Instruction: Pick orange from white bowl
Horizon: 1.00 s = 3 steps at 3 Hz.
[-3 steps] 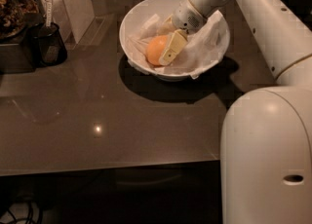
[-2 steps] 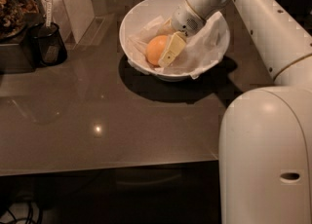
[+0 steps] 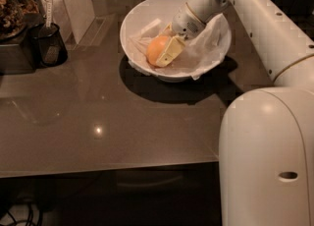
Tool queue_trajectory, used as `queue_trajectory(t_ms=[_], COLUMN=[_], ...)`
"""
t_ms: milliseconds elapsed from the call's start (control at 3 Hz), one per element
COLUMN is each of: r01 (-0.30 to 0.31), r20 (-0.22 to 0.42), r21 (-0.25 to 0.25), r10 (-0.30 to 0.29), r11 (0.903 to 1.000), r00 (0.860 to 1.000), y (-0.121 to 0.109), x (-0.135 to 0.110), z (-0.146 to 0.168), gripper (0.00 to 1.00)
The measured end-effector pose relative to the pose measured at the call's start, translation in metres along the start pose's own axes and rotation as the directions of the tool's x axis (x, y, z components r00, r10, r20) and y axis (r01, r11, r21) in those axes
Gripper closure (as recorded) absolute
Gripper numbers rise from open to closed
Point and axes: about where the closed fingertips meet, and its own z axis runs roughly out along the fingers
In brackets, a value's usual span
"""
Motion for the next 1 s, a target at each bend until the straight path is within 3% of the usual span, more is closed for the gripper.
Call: queue_trajectory(t_ms=[667,1000], r01=[-0.002,0.032], r20=[0.023,0.124], r21=[0.021,0.067], r10=[0.002,-0.04], r11=[0.9998,0.9973], r00=[1.0,0.991], y=[0.001,0.012], x=[0.0,-0.015], z=[-0.008,-0.04], gripper=[0.92,1.0])
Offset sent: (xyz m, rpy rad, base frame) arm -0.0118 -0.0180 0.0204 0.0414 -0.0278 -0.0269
